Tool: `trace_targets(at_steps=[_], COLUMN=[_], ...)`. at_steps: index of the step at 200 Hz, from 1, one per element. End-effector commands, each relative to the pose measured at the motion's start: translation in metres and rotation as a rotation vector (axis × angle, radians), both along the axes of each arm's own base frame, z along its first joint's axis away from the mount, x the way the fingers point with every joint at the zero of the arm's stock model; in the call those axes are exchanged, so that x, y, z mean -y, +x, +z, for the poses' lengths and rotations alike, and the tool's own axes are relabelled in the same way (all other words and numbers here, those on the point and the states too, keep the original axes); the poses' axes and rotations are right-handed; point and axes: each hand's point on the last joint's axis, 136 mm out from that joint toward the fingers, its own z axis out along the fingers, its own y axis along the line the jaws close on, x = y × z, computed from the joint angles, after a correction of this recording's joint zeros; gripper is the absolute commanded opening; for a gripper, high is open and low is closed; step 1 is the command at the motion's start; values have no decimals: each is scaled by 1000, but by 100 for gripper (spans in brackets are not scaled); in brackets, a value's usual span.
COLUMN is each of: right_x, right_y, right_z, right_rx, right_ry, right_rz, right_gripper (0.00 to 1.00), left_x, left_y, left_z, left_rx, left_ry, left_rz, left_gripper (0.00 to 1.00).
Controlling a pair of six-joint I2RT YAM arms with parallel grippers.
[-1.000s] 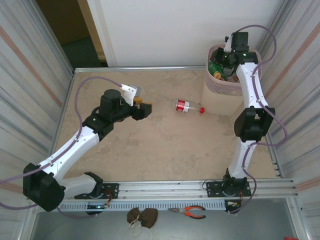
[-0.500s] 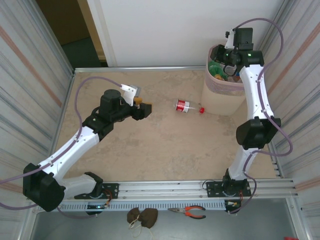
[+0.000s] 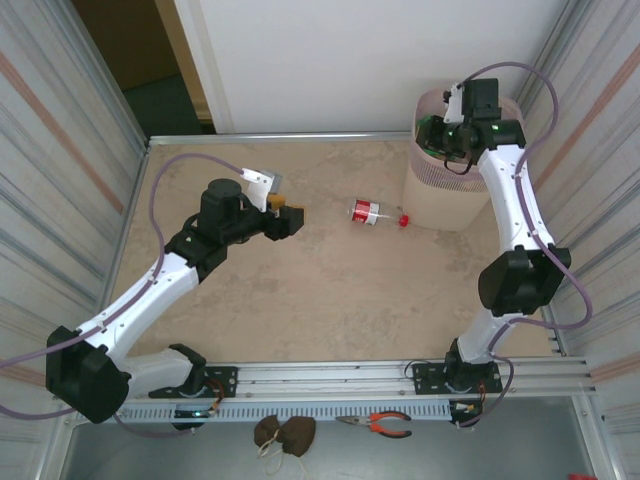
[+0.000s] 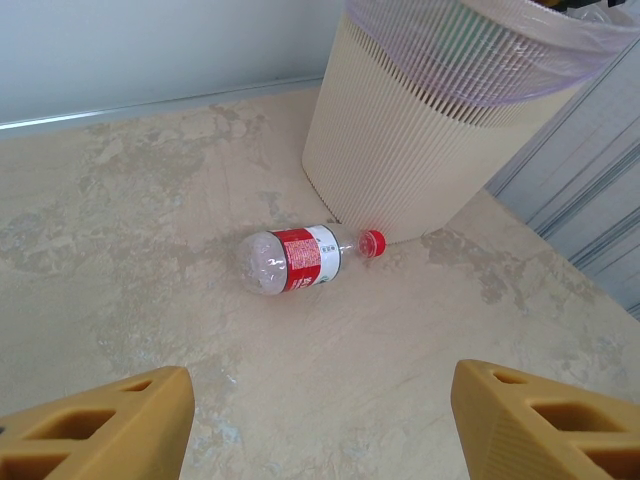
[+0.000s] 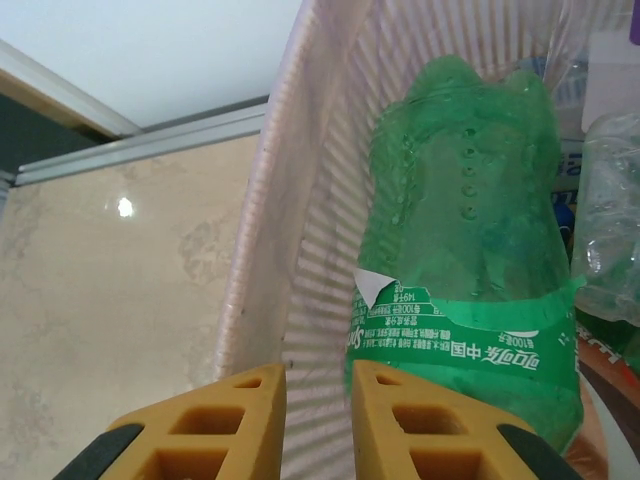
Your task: Put the plastic bottles in the bin
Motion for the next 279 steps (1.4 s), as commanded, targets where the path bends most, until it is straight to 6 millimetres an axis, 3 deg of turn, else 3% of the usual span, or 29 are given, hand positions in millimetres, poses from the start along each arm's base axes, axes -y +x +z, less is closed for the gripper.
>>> trace_targets(at_steps=[1,59,89,140,182,220,279], right_x=[4,0,-15,-52,-96,-132,-153], right_y=[2,-6,-14,-21,-31,-45,-50], right_z=[3,39,55,53,27,-22,-100], right_rx=[17,92,147,214,259,225,54], right_ry=[-2,-25,-46,-185,-351,-604,-870], right_rz=[-5,1,53,244,502,790,1065], right_gripper=[23,23,25,30,40,47,61], left_x=[-1,0,-1,-2,-6,-10,-15], left_y=[-1,-1,-2,-4,-7,-10,-14], left_z=[3,2,2,2,3,5,7], left_rx=[11,7,6,5,8,13,13], left_ry=[-18,-26,-26,-23,-21,-18,-7], left_rz=[-5,-5,-4,-4,8,17,28], left_gripper=[69,69,69,68,69,69,69])
